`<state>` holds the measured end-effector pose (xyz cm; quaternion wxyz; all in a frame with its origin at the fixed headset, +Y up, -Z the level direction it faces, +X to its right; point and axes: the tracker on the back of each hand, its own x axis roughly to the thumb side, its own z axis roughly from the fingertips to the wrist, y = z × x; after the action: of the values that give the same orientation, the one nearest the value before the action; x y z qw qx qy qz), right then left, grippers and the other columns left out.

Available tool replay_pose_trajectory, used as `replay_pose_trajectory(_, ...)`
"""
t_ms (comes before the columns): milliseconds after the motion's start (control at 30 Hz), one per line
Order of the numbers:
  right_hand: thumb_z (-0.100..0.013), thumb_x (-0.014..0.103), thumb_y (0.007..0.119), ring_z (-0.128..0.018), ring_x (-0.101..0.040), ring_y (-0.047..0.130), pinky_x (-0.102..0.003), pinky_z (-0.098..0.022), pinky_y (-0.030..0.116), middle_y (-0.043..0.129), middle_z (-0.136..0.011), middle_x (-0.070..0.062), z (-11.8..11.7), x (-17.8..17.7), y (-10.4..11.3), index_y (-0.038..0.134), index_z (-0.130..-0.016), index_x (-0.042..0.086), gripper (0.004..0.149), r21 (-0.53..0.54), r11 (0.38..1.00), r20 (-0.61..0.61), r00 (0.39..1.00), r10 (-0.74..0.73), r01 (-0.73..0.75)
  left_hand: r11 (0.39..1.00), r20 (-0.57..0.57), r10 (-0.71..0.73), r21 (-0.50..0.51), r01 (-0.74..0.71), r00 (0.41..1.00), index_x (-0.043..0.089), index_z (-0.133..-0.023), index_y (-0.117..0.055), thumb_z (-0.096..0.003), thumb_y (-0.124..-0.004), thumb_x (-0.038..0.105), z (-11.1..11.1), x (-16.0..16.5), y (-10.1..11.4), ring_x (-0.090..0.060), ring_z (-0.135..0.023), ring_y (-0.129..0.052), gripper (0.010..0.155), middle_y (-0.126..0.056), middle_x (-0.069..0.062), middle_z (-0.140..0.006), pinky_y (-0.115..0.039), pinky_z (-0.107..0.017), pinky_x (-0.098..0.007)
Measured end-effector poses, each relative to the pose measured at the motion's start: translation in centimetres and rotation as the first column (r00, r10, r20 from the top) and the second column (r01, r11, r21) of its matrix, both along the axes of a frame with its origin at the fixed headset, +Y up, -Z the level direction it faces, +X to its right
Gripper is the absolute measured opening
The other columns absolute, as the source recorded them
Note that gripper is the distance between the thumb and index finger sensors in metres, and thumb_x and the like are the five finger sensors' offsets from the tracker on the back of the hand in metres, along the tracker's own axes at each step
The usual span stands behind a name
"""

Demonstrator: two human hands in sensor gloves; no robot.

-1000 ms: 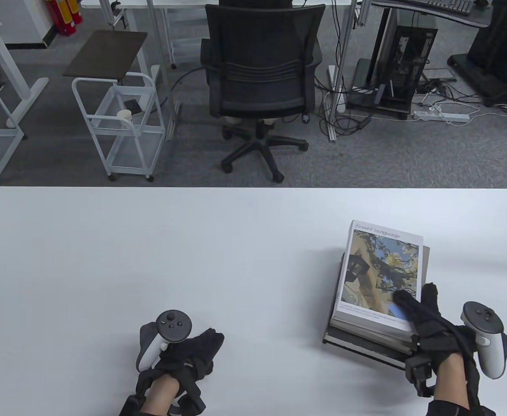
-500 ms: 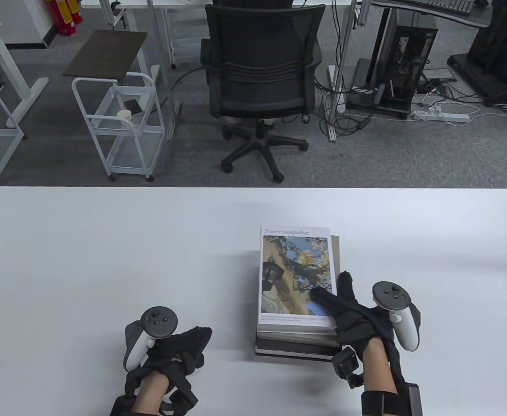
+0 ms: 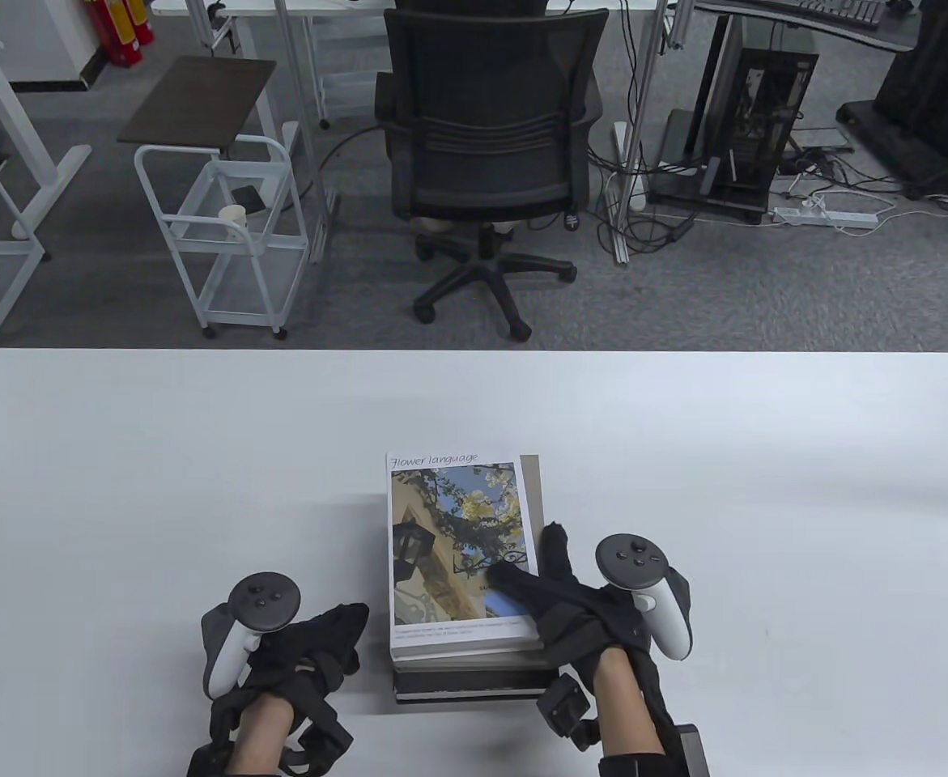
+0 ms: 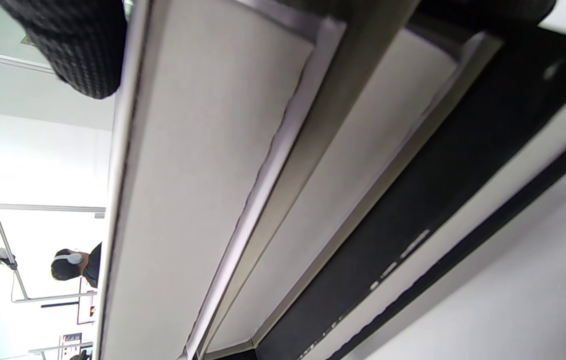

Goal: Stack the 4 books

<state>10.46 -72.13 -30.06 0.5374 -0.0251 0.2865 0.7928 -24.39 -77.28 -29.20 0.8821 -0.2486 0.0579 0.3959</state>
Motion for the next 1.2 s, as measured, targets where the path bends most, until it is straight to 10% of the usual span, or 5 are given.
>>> replay_pose_trajectory(667,-0.064,0.069,0.068,-0.093,-0.076,0.038,-0.079,-0.066,0.053,0.016,-0.113,-0.039,1.2,-1.9,0.7,-0.005,-0.113,0.016,0.103,0.048,0.997,-0.007,0.998,0.059,-0.059,1.000,0.006,0.019,0.000,-0.019,1.000,0.011,-0.104,-0.060,-0.0496,-0.053,0.061,0.3,-0.3,-0.1,-0.037,-0.063,-0.093,0.074,-0.091,-0.015,-0.081,-0.076,-0.048,-0.058)
replay_pose_trajectory(967,-0.063,0.063,0.068,-0.098,-0.065,0.043,-0.074,-0.069,0.051,0.024,-0.114,-0.036,2.3,-2.4,4.3,0.013,-0.117,0.009,0.094,0.338,0.868,0.068,0.930,0.362,-0.363,0.999,0.016,0.033,0.020,-0.034,0.999,0.011,-0.104,-0.059,-0.0496,-0.053,0.061,0.5,-0.3,0.4,-0.038,-0.066,-0.092,0.074,-0.090,-0.015,-0.083,-0.075,-0.050,-0.059)
replay_pose_trajectory(1200,-0.066,0.055,0.059,-0.102,-0.057,0.050,-0.072,-0.071,0.054,0.040,-0.117,-0.025,3.9,-0.1,5.7,0.028,-0.118,0.017,0.071,0.570,0.729,0.126,0.917,0.379,-0.379,0.976,0.040,0.027,0.217,-0.036,0.999,0.018,-0.110,-0.045,-0.0496,-0.055,0.060,0.8,0.3,2.0,-0.042,-0.093,-0.065,0.074,-0.060,-0.018,-0.106,-0.056,-0.067,-0.063)
